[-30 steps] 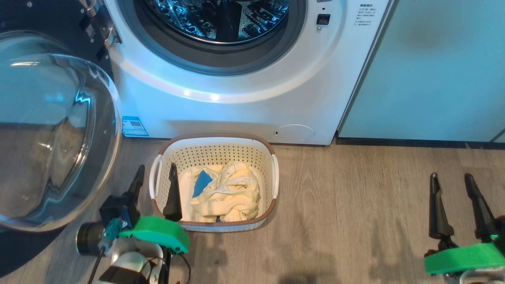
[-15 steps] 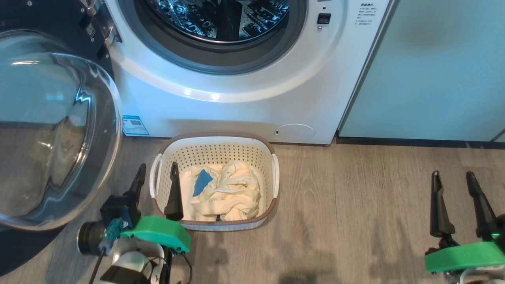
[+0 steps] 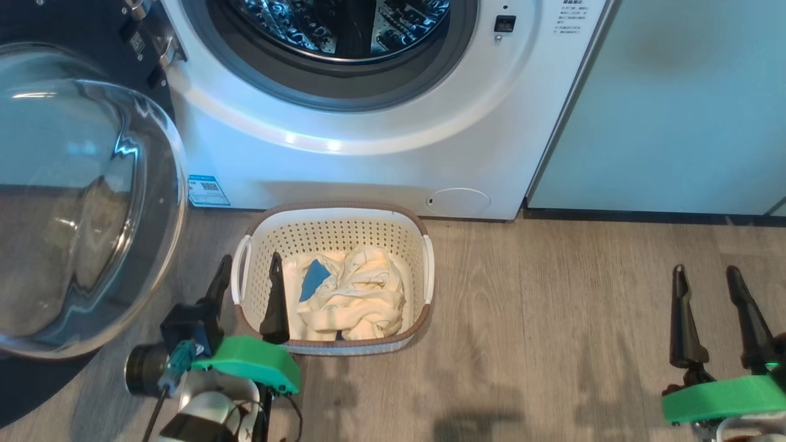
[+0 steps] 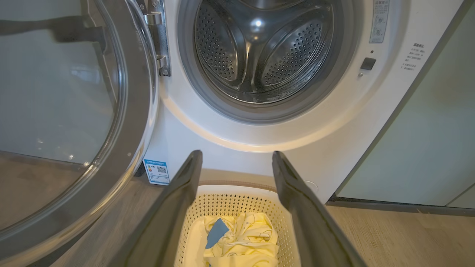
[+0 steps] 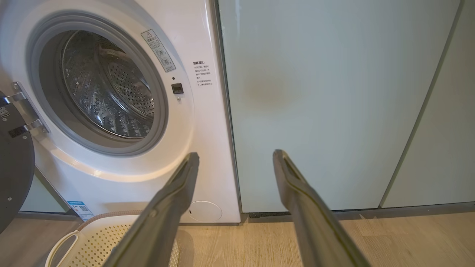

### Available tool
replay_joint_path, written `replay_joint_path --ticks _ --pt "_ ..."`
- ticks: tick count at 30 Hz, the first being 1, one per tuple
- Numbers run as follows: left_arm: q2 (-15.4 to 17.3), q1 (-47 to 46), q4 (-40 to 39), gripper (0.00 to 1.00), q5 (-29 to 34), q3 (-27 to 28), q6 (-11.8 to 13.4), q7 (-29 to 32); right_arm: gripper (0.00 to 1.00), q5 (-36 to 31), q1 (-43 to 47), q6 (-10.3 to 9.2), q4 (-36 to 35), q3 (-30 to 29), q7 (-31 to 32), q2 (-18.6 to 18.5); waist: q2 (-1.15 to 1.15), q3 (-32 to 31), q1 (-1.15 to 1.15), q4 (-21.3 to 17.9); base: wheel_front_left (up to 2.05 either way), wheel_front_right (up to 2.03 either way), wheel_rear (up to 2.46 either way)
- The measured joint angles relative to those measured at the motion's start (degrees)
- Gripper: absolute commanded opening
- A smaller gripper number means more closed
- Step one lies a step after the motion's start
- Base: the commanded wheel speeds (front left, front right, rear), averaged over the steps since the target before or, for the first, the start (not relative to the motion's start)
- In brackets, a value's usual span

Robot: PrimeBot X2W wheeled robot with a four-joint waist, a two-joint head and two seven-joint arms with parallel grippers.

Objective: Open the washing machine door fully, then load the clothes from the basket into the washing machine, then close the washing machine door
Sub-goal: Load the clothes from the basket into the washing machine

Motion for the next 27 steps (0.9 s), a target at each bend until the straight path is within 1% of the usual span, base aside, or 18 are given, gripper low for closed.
replay_joint_path --ticks 11,16,17,21,27 --pt "-0.36 -4.81 1.79 1.00 1.11 -1.99 -0.08 0.02 1.00 0.00 -1.39 0.00 -0.77 0.18 0.00 0.00 0.00 4.22 0.00 -0.36 0.00 0.00 0.00" --pt "-1.70 -8.49 5.16 1.00 1.52 -3.54 -0.51 0.03 1.00 0.15 -3.36 0.00 -1.70 0.33 0.00 0.00 0.00 7.48 0.01 -0.79 0.00 0.00 0.00" --pt "-2.02 -9.37 6.13 1.00 1.51 -3.72 -0.86 0.02 1.00 0.27 -3.72 0.00 -1.88 0.36 0.00 0.00 0.00 8.24 0.01 -0.90 0.00 0.00 0.00" --pt "-2.85 -13.98 11.02 1.00 1.09 -4.67 -3.67 0.77 1.00 0.59 -5.21 0.00 -2.60 0.44 0.00 -0.01 0.00 11.63 0.01 -1.34 0.00 0.00 0.00" --pt "-4.79 -23.07 21.37 1.00 0.24 -5.28 -6.99 3.09 1.00 1.59 -9.62 0.00 -3.76 1.41 0.00 -0.01 0.00 17.87 0.02 -2.24 0.00 0.00 0.00"
